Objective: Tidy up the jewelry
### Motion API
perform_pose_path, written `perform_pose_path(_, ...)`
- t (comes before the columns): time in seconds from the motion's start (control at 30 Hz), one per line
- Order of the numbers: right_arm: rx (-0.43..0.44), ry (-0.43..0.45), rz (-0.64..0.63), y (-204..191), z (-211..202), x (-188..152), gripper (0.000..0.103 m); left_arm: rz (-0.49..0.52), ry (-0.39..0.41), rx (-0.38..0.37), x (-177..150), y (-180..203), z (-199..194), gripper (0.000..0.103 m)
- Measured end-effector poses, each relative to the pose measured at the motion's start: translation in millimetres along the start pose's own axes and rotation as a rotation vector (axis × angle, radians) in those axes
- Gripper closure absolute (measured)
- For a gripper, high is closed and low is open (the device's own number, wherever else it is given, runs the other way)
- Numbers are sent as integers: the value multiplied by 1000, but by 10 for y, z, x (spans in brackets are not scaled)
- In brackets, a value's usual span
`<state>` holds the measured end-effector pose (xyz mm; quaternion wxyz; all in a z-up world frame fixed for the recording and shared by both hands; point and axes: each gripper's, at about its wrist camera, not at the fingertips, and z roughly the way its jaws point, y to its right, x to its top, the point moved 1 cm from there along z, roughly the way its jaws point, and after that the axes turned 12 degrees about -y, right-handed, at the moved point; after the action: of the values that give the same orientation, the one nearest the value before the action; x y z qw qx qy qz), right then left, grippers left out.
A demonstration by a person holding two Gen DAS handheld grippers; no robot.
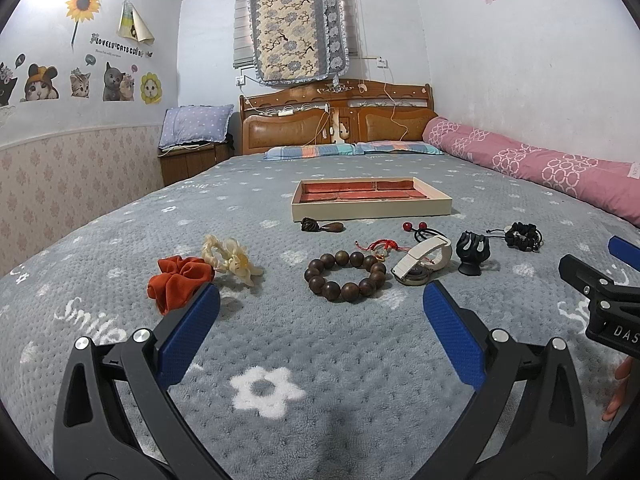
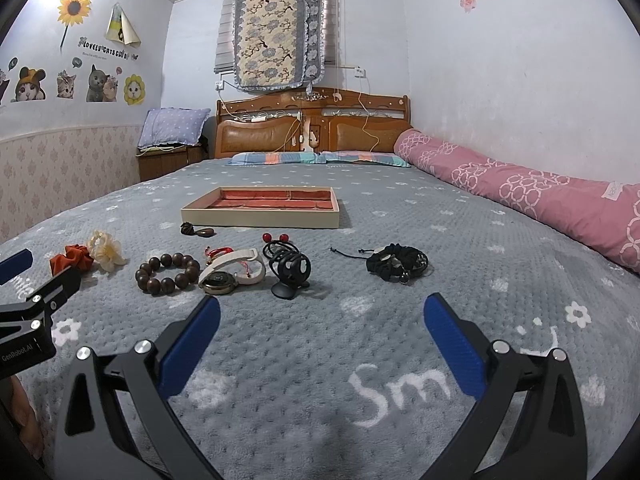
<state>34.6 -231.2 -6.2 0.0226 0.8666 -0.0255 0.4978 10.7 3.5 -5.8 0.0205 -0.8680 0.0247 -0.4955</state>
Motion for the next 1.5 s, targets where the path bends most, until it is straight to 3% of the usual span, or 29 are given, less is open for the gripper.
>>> perform_pose_path(1.17,3,0,5,10,-4,6,4,0,-5,0,7,9,4,5)
perform_pose_path(1.5,54,-86,7,40,107,75,4,-23,-135,-61,31,-96,279,5)
